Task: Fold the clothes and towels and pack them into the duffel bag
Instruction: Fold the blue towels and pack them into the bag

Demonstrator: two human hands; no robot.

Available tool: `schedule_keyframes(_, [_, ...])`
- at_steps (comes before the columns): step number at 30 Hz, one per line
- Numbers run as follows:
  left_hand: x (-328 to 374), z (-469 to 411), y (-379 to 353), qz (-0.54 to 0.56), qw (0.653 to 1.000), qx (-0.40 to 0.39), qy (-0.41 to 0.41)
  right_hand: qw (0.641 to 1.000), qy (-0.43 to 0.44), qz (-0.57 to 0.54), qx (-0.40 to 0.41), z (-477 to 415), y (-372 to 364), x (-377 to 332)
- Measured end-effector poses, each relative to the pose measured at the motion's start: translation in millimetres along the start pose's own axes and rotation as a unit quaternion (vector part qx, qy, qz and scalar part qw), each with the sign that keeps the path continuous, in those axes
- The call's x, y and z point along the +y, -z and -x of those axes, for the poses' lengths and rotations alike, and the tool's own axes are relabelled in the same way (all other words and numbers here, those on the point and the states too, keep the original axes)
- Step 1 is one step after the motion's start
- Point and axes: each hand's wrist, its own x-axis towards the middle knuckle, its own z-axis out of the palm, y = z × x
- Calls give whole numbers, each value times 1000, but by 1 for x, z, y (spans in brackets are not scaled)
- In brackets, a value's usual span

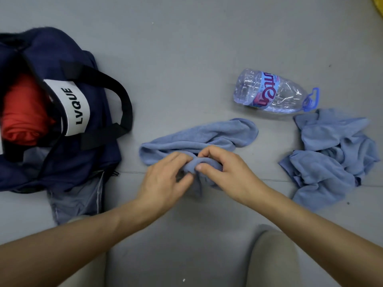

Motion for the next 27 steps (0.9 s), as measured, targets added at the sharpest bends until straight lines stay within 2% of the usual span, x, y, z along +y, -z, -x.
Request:
schedule_keyframes(4, [13,-9,32,140,988,-3,62,986,97,133,23,6,19,-21])
schedule_keyframes(8, [37,-11,83,154,987,-34,40,979,140,138,57,17,47,-61])
schedule_keyframes(12, [83,-10,130,93,995,23,-27,984,124,105,78,29,70,-126])
schedule_keyframes(14, [110,-8,153,72,995,46,-43,981,117,127,91,34,83,-158])
schedule_keyframes(18, [166,-5,197,34,997,37,-50,968,137,174,117,54,109,-219])
schedule_keyframes(21, [199,2,224,0,994,75,-75,959,158,185,145,71,127,-255])
schedule_keyframes(27, [225,29,269,-79,985,148,-33,935,213,236,156,115,156,-301])
